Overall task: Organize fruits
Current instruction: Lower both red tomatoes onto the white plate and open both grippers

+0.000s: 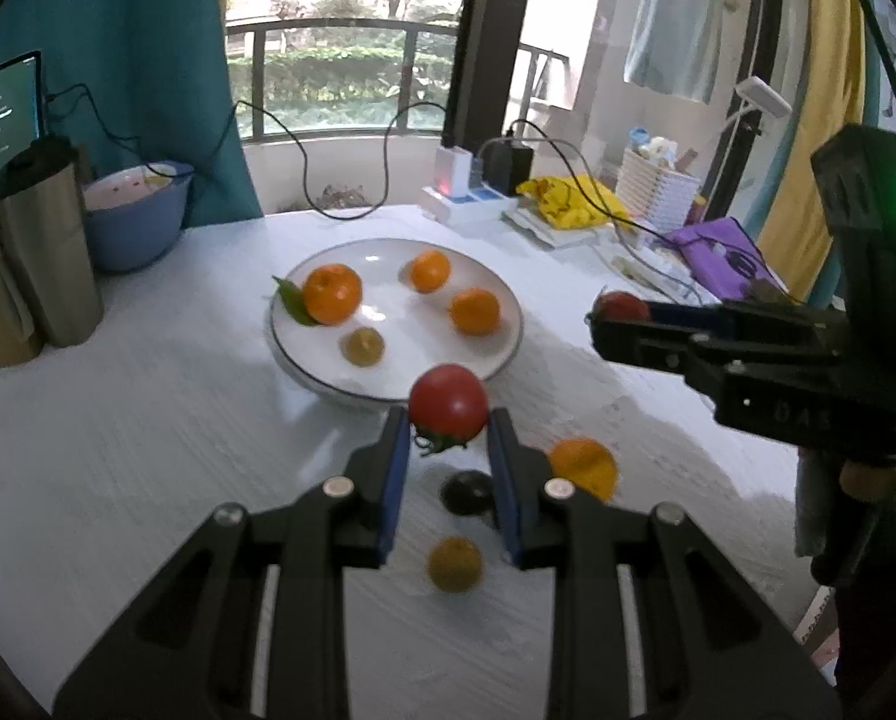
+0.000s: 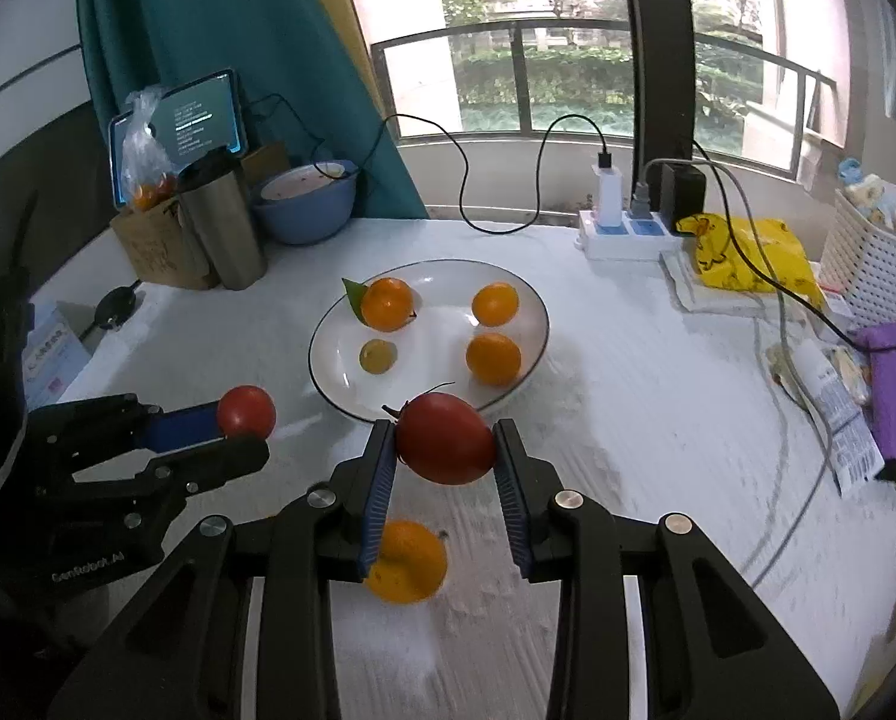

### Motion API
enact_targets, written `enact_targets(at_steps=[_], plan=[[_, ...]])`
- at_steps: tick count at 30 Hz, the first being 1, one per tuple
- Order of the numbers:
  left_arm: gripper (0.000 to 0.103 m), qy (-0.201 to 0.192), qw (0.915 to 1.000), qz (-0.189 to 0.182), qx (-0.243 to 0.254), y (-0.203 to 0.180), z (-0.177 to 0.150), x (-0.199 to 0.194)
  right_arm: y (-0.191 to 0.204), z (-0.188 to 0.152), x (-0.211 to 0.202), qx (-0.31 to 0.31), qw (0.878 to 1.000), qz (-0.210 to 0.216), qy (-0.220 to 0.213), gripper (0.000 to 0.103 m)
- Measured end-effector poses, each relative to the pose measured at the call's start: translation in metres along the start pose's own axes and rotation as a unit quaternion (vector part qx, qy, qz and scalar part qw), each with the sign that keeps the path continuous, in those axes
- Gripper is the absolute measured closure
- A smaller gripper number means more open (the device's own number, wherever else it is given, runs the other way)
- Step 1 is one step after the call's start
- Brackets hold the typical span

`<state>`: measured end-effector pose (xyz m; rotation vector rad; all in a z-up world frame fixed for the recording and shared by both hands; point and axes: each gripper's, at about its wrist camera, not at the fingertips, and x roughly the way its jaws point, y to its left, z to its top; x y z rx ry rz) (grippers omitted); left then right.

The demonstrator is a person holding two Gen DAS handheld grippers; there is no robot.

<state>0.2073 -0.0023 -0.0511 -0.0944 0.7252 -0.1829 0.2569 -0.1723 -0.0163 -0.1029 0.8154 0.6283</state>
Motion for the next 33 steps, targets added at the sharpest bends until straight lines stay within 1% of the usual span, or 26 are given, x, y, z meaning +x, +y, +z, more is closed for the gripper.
enact_targets(at_steps=[6, 11, 20, 33], plan=[[0.076, -0.003, 1.0, 0.005, -0.005, 0.017, 0.01, 0.011, 0.005, 0.014, 0.016, -0.006, 1.0, 0.003, 0.004, 0.068], [0.076, -0.004, 1.0, 0.007, 0.001, 0.025, 0.019, 0.021, 0.008, 0.023, 0.03, -0.011, 1.0, 0.008, 0.011, 0.068], [0.076, 0.002, 0.9999, 0.011, -0.001, 0.04, 0.03, 0.044, 0.009, 0.036, 0.064, -0.016, 0.999, 0.021, 0.028, 0.068], [0.076, 0.022, 0.9996, 0.011, -0.012, 0.052, 0.039, 0.077, 0.004, 0.041, 0.107, -0.013, 0.998, 0.033, 0.051, 0.068]])
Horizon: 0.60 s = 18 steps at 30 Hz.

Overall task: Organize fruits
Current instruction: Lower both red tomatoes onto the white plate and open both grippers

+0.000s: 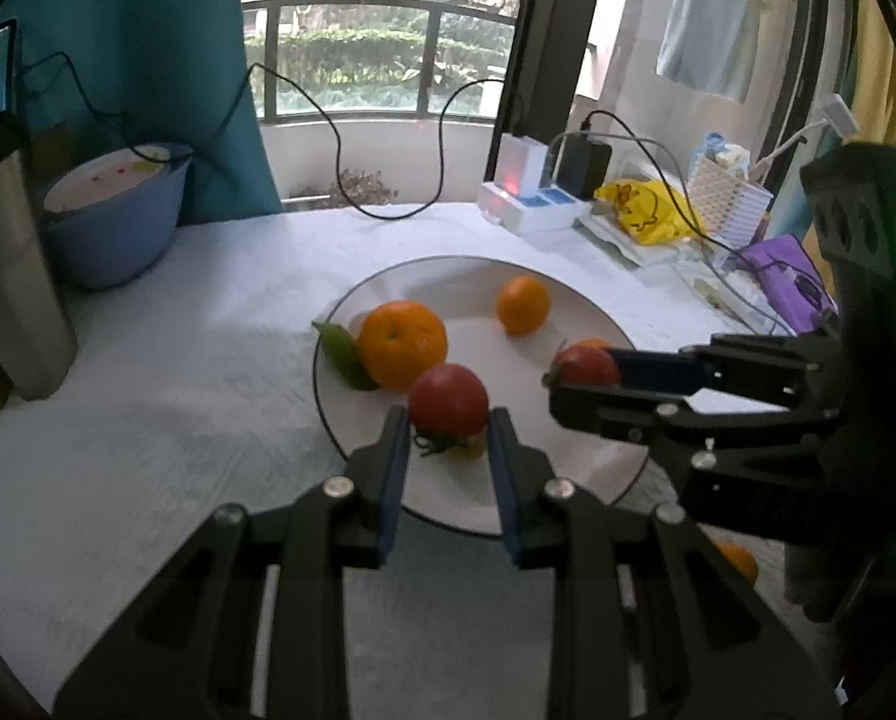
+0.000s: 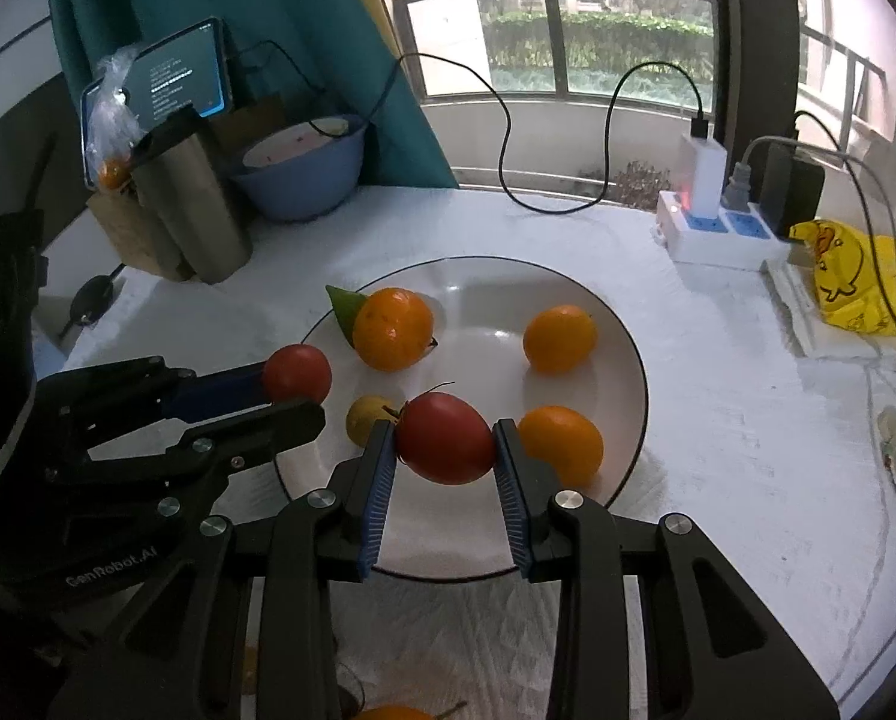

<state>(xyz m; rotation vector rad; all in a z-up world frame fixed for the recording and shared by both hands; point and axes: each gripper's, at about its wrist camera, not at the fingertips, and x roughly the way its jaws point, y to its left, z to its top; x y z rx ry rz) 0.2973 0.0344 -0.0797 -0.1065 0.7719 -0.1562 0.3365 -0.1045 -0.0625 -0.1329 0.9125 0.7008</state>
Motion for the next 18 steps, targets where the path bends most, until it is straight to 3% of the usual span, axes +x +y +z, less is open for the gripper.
enact_targets(at_steps=[18], plan=[[0.075, 0.029, 0.9994, -0.007, -0.02, 0.007, -0.001, 0.021, -0.008, -0.004, 0.018, 0.009, 1.0, 0.0, 0.013, 0.068]])
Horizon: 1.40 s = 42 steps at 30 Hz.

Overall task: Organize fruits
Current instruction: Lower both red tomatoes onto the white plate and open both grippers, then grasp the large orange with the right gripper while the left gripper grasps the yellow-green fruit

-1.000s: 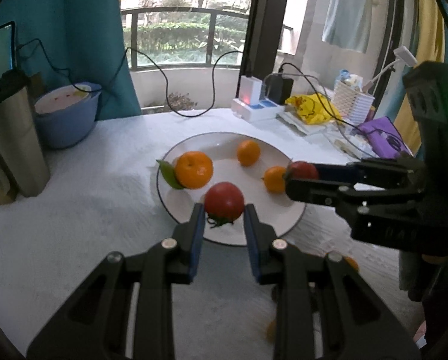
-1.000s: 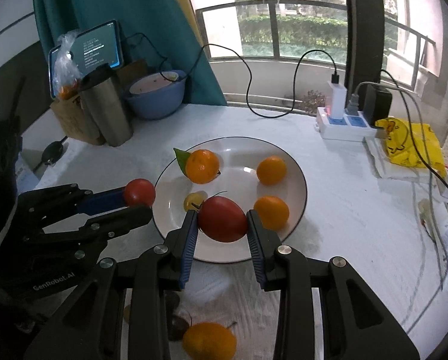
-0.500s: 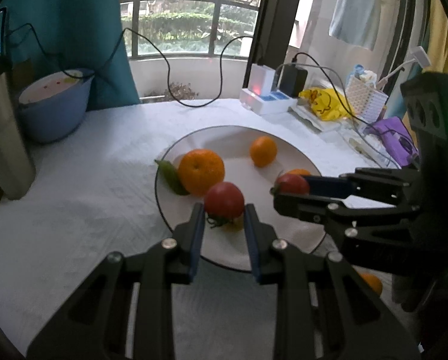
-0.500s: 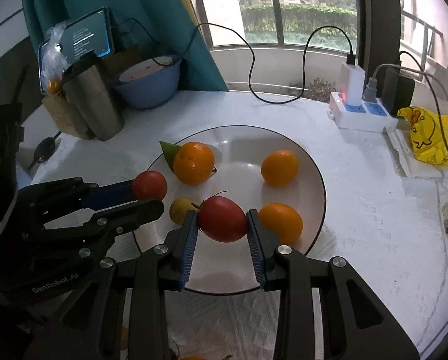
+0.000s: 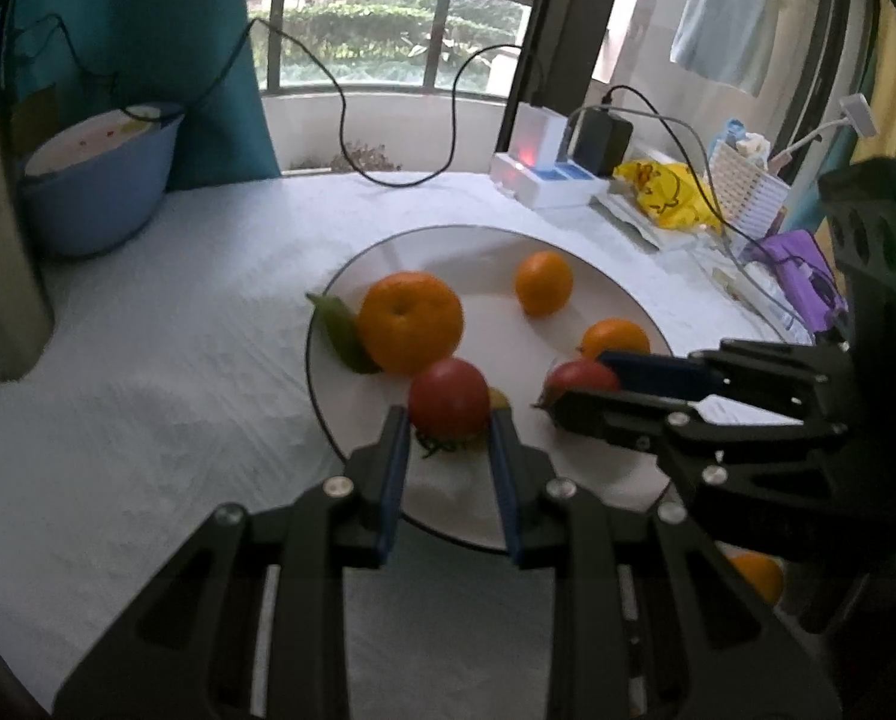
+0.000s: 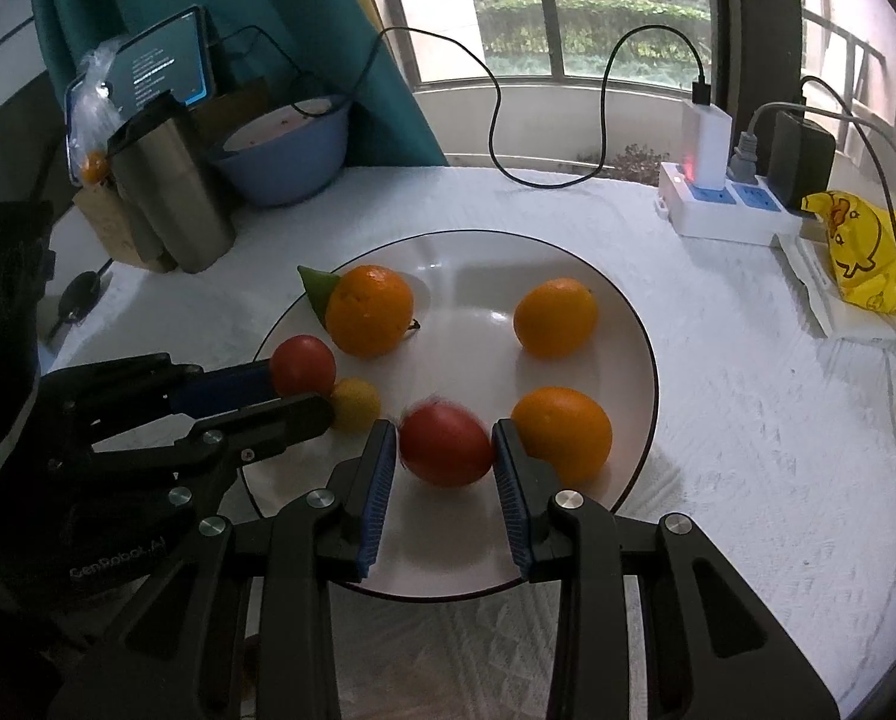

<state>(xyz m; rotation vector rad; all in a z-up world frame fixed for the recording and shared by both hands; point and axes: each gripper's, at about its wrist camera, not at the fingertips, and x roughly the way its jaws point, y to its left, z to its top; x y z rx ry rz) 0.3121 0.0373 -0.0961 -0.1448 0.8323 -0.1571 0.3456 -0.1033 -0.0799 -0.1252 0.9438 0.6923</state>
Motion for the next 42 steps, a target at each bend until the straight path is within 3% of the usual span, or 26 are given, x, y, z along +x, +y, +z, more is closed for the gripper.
enact_targets(at_steps=[6, 12, 29, 42], plan=[[0.074, 0.003, 1.0, 0.002, -0.008, 0.001, 0.001, -0.001, 0.002, 0.0, 0.0, 0.0, 1.0, -0.009, 0.003, 0.067], [0.056, -0.011, 0.9997, 0.0, -0.021, 0.002, 0.001, -0.014, 0.004, 0.0, -0.012, 0.001, 1.0, -0.017, -0.008, 0.067], [0.056, -0.036, 0.9991, -0.003, -0.021, -0.013, -0.02, -0.062, 0.02, -0.018, -0.062, 0.001, 0.999, -0.033, -0.04, 0.067], [0.056, -0.02, 0.9995, -0.014, -0.017, -0.031, -0.054, -0.075, 0.025, -0.053, -0.082, 0.014, 0.998, -0.034, -0.04, 0.067]])
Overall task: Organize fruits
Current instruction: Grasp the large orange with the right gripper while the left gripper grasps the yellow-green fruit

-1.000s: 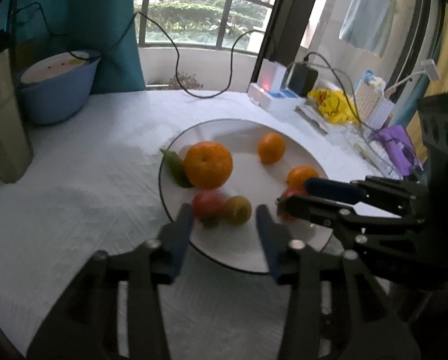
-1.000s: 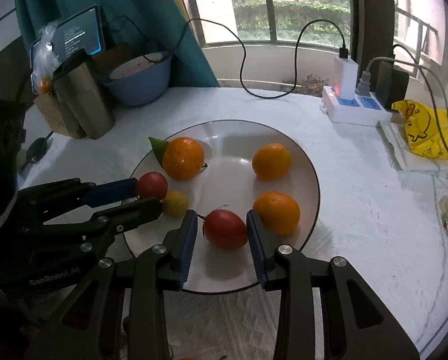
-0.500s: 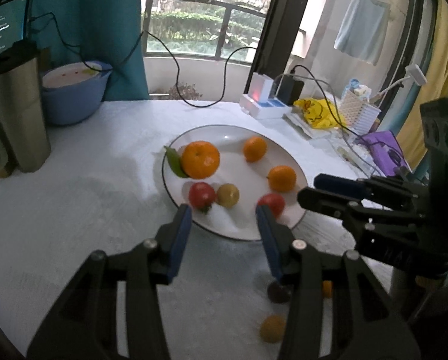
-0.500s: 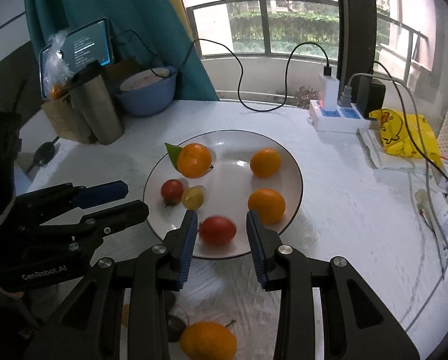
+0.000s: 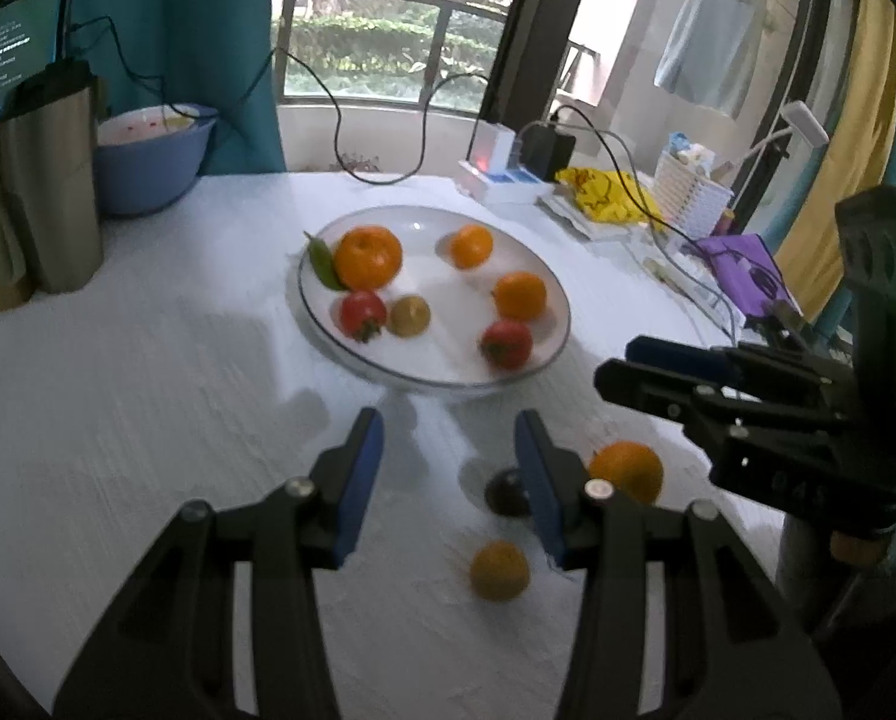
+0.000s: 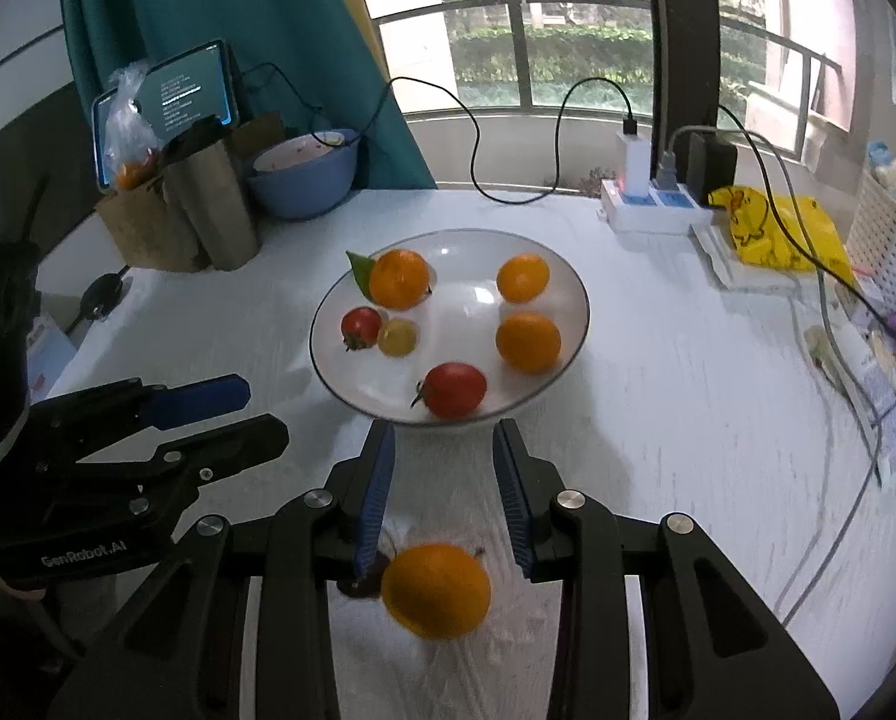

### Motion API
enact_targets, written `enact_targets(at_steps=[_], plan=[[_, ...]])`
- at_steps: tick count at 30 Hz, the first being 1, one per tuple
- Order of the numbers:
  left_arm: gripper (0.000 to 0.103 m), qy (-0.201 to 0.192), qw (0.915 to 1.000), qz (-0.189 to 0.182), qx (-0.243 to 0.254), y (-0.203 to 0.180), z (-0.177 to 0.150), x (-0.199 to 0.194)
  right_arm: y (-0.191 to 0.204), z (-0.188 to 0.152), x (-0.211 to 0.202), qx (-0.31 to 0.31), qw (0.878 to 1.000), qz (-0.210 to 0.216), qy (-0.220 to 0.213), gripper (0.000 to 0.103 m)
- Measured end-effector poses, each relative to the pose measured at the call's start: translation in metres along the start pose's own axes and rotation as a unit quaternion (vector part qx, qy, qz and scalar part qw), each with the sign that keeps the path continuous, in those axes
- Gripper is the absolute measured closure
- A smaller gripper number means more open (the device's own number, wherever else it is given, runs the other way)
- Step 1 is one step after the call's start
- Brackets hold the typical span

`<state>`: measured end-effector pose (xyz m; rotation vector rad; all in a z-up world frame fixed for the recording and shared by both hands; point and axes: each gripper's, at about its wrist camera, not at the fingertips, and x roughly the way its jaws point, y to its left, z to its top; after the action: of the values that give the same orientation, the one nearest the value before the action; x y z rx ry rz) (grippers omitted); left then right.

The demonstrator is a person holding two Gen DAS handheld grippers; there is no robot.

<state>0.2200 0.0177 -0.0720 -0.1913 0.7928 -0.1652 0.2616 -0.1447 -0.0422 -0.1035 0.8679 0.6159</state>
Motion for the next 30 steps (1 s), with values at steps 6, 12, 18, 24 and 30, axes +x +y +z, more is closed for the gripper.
enact_targets(at_steps=[6, 12, 18, 24, 30], plan=[[0.056, 0.015, 0.9999, -0.005, 0.004, -0.007, -0.016, 0.001, 0.001, -0.015, -0.003, 0.008, 1.0, 0.001, 0.005, 0.067], [0.056, 0.024, 0.9997, -0.009, 0.003, -0.011, -0.03, 0.001, 0.002, -0.027, -0.004, 0.013, 1.0, 0.003, 0.01, 0.067], [0.056, 0.036, 0.9992, -0.004, 0.014, -0.015, -0.041, 0.003, 0.003, -0.039, -0.007, 0.019, 1.0, 0.001, 0.009, 0.062], [0.056, 0.049, 0.9986, 0.002, 0.02, -0.016, -0.047, 0.011, -0.006, -0.047, -0.006, 0.034, 0.999, -0.008, 0.011, 0.053], [0.056, 0.055, 0.9979, 0.01, 0.032, -0.018, -0.048, 0.016, -0.015, -0.051, 0.002, 0.047, 0.998, -0.011, 0.026, 0.053]])
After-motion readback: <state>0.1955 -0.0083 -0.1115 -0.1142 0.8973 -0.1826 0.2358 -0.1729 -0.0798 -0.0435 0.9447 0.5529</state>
